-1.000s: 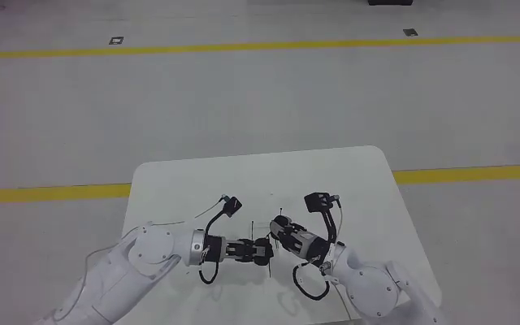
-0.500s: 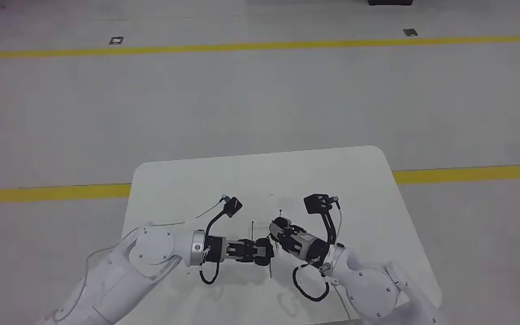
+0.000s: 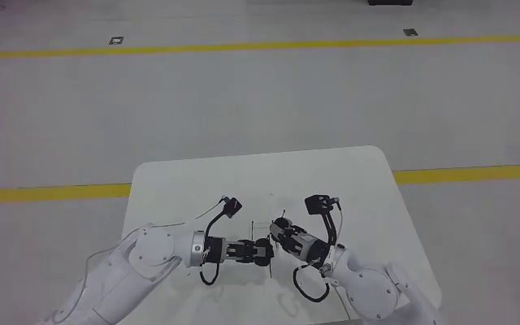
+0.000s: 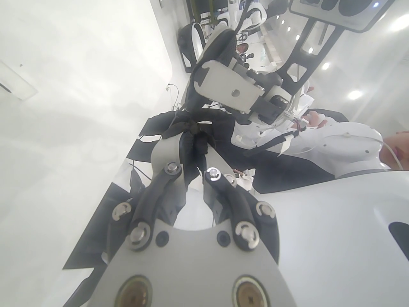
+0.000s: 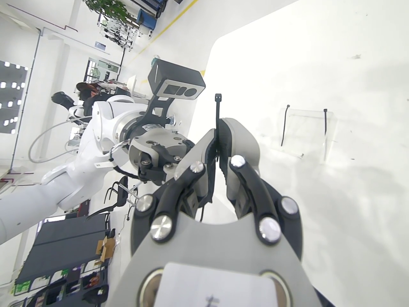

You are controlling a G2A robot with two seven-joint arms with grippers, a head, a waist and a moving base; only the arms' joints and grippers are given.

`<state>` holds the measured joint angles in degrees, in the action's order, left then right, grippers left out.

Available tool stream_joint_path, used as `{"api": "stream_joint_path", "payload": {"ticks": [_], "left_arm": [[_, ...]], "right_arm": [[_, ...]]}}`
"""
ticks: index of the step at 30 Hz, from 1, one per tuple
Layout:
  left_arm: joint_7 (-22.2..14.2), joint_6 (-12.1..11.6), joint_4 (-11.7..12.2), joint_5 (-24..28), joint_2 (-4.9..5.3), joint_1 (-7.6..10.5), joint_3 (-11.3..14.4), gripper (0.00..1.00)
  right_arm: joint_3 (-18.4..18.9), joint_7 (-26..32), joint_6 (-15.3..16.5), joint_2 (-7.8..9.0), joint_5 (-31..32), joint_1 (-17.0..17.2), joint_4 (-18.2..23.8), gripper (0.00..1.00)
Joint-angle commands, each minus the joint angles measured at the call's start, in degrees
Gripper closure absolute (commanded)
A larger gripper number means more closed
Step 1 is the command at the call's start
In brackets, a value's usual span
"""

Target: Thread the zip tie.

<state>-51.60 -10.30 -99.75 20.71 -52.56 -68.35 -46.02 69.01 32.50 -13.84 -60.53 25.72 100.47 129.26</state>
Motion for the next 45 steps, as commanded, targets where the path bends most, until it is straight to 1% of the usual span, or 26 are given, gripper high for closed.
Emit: {"api": "stream_joint_path", "payload": {"ticks": [1,9,12,14,16,19,21,23,27,29,45], "left_arm": [[0.05,0.05,-0.07,-0.09,0.03,-0.09,-0.08,1.00],[0.24,0.18,-0.29,0.00,0.07,-0.43,-0.29,1.00],[0.44,0.17,-0.30,0.76,0.05,-0.65,-0.38,1.00],[0.09,0.19,-0.21,2.55,-0.01,-0.81,-0.46,1.00],[-0.32,0.27,-0.15,4.04,-0.04,-0.77,-0.67,1.00],[-0.88,0.56,-0.28,6.12,-0.04,-0.65,-1.20,1.00],[-1.27,0.74,-0.35,8.86,-0.09,-0.85,-1.55,1.00],[-1.74,0.85,-0.25,10.43,-0.11,-0.88,-1.86,1.00],[-2.18,0.98,-0.15,13.98,-0.31,-1.18,-1.90,1.00],[-2.11,1.07,-0.02,14.66,-0.39,-1.16,-1.94,1.00],[-2.00,1.18,0.04,14.83,-0.43,-1.15,-1.96,1.00]], "right_arm": [[0.10,-0.20,-0.06,0.00,0.06,0.14,0.11,0.00],[1.10,-0.75,0.31,0.10,0.43,1.16,0.67,0.00],[1.94,-1.19,1.08,0.22,0.90,2.04,0.70,0.00],[2.81,-1.96,2.38,0.35,1.61,2.84,0.72,0.00],[3.65,-2.89,3.81,0.45,1.84,3.80,0.72,0.00],[5.37,-5.00,6.95,0.68,3.10,5.88,0.49,0.00],[6.82,-6.73,9.58,0.84,3.57,7.42,0.25,0.00],[8.26,-8.40,12.19,0.98,3.85,8.91,-0.20,0.00],[10.21,-11.42,16.65,1.13,4.28,10.70,-1.33,0.00],[10.47,-12.68,18.68,1.12,4.16,11.05,-2.05,0.00],[10.46,-12.79,19.01,1.12,4.04,11.09,-2.21,0.00]]}}
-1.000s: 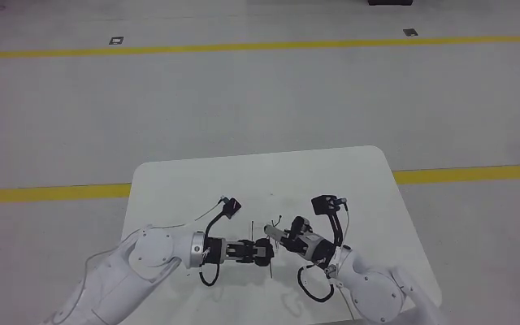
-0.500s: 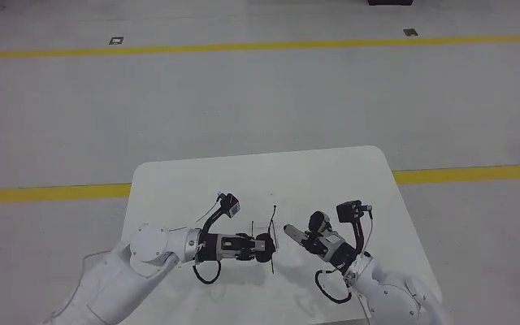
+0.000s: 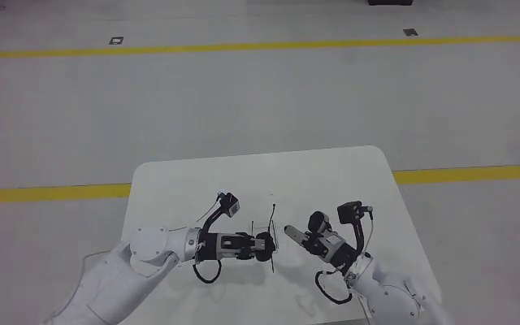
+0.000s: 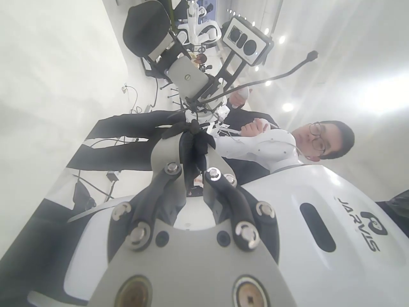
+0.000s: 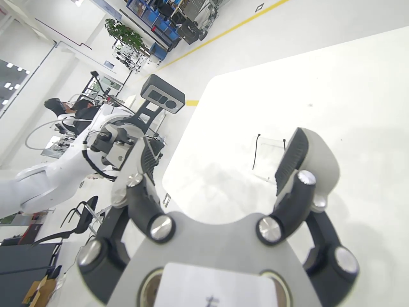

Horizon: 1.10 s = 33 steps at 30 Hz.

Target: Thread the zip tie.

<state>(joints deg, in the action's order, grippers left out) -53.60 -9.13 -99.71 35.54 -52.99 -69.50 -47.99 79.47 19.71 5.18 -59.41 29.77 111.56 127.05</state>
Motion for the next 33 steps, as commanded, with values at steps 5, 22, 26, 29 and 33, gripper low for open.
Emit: {"api": "stream_joint_path", "payload": {"ticks": [5,22,26,29,33], "left_arm": [[2.25,-1.57,-0.49,3.76,-0.31,-1.10,-0.25,1.00],[-1.14,-10.35,2.69,18.20,-2.05,-3.20,-0.98,1.00],[-0.60,-10.35,3.11,18.03,-2.65,-2.79,-0.52,1.00],[-0.38,-10.35,3.24,17.95,-2.87,-2.59,-0.41,1.00],[-0.38,-10.35,3.24,17.95,-2.87,-2.59,-0.41,1.00]], "right_arm": [[0.00,0.00,0.00,0.00,0.00,0.00,0.00,0.00],[-0.52,-4.81,12.05,-0.08,1.62,-3.04,-4.18,0.00],[-3.24,-6.33,14.31,0.27,5.47,-6.73,-5.30,0.00],[-7.29,-7.52,14.31,0.93,7.82,-9.77,-6.85,0.00],[-7.29,-7.52,14.31,0.93,7.82,-9.77,-6.85,0.00]]}}
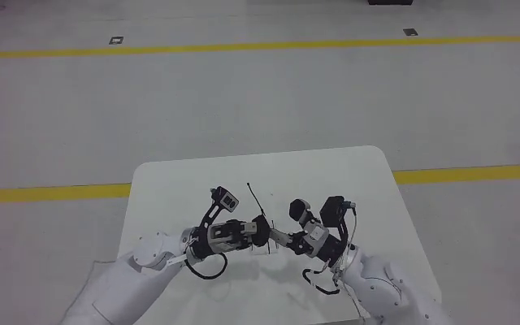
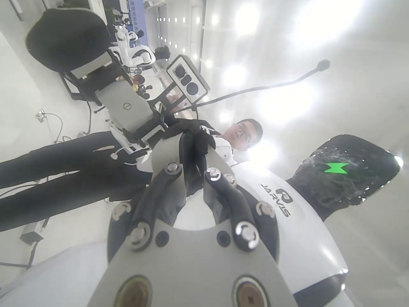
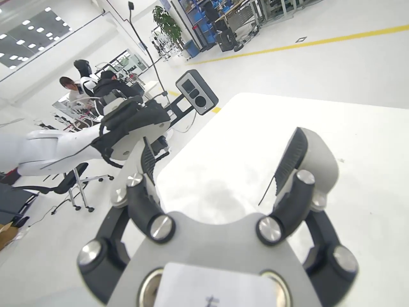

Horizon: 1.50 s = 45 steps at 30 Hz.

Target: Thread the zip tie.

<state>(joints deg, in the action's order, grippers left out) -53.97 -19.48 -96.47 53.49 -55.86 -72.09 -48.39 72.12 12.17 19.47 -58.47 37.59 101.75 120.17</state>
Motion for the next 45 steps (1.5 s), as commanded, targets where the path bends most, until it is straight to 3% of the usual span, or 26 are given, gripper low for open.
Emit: {"api": "stream_joint_path", "payload": {"ticks": [1,8,16,23,34,45], "left_arm": [[-0.01,0.00,0.00,0.01,0.00,0.00,0.00,1.00],[0.83,0.29,-0.26,-0.22,-0.06,-0.10,0.04,1.00],[-0.32,2.42,-1.05,0.55,-0.05,-0.91,-1.19,1.00],[-1.68,3.39,-1.07,3.04,-0.13,-2.07,-2.25,1.00],[-3.74,4.58,-1.14,3.60,-0.07,-4.09,-3.82,1.00],[-4.38,5.03,-1.05,2.74,-0.12,-4.14,-3.89,1.00]], "right_arm": [[0.05,0.02,0.01,-0.01,-0.01,0.04,0.04,0.00],[0.35,-0.71,0.01,-0.03,1.10,-0.20,-1.34,0.00],[-1.67,-8.87,0.01,1.43,7.73,-0.97,-2.90,0.00],[-6.89,-18.42,0.01,5.12,11.03,-3.67,-5.19,0.00],[-17.07,-33.62,0.01,12.85,13.34,-9.55,-8.82,0.00],[-17.07,-33.62,0.01,12.85,13.34,-9.55,-8.82,0.00]]}}
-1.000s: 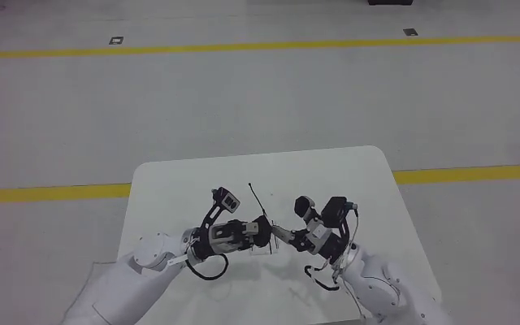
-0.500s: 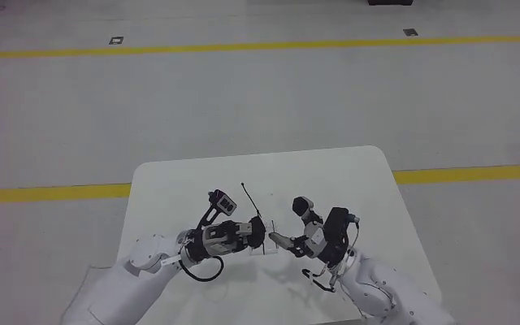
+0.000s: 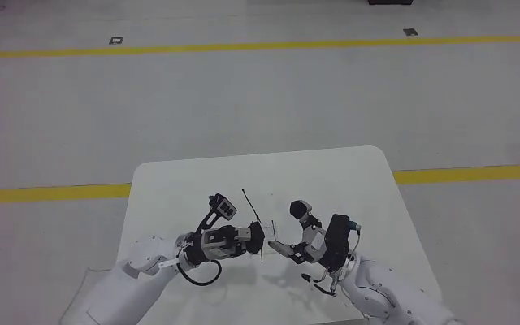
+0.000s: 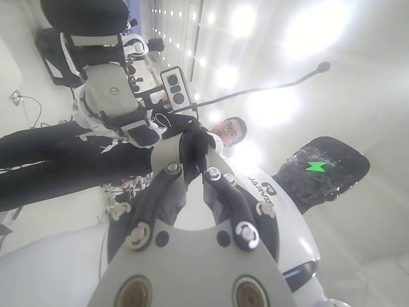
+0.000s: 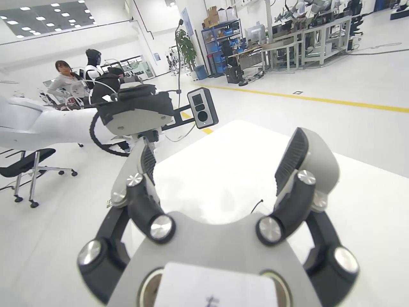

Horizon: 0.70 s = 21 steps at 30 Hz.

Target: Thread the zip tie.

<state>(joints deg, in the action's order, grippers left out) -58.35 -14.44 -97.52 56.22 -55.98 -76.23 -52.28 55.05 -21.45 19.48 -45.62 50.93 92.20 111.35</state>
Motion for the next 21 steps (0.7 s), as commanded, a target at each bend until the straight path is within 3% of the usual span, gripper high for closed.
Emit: {"api": "stream_joint_path", "payload": {"ticks": [1,8,21], "left_arm": [[0.00,0.00,0.00,0.00,0.00,0.00,0.00,1.00],[1.38,0.25,-0.98,-1.55,-0.22,-0.44,0.24,1.00],[1.62,-0.93,-1.22,-5.03,-0.24,-1.68,-0.78,1.00]], "right_arm": [[0.00,0.00,0.00,0.00,0.00,0.00,0.00,0.00],[-0.15,-0.73,0.00,-0.67,1.81,-0.72,-1.18,0.00],[-5.50,-4.51,0.00,-0.37,1.93,-5.79,-3.97,0.00]]}}
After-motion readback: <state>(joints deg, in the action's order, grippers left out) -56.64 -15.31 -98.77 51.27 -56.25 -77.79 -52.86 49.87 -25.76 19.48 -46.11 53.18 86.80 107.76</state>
